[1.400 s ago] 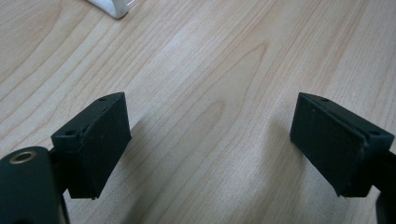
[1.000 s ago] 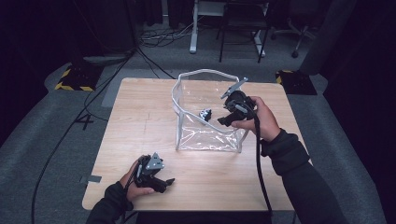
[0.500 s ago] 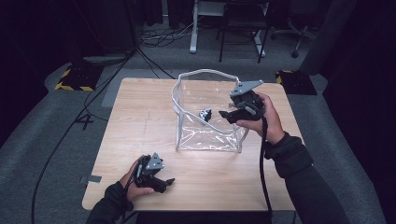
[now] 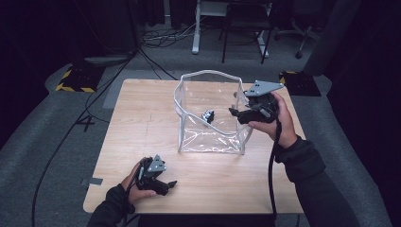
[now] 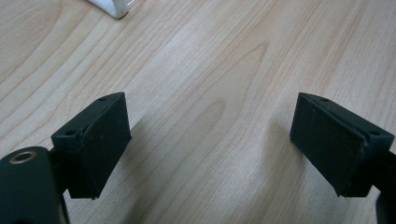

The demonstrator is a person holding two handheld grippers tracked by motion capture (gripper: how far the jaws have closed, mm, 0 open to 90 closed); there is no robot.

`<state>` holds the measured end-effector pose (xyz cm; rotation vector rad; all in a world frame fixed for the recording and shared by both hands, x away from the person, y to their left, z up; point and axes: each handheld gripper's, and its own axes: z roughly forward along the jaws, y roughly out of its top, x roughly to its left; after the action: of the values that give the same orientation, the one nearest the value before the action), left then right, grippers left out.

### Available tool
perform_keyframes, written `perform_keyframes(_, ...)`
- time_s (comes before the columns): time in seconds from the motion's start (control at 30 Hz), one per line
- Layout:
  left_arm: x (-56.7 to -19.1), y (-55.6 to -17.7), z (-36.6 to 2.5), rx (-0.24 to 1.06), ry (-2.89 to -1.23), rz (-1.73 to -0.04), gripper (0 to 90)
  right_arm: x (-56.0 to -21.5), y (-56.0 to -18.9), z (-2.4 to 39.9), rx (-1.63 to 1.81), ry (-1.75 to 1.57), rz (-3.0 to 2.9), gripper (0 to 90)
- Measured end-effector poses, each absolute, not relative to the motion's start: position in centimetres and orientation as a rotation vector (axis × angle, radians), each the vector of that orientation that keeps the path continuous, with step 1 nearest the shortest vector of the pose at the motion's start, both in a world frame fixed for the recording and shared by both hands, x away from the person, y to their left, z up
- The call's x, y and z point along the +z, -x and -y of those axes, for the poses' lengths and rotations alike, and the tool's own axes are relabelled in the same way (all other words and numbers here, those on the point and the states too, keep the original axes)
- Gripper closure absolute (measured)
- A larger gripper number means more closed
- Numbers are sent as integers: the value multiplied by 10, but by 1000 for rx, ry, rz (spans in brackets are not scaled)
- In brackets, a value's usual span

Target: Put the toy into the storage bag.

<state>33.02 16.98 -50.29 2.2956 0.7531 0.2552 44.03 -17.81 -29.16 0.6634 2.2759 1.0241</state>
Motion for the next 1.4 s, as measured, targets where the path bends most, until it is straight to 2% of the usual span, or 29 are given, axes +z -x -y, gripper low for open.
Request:
perform_keyframes(0.7,-503,-330,-170,256,-2294,-754,124,-287,-439,223,1075,-776,-2163,250)
perform_keyframes(1.4,-503,-330,-170,256,-2293,-755,124,-302,-438,250,1085,-853,-2151,250)
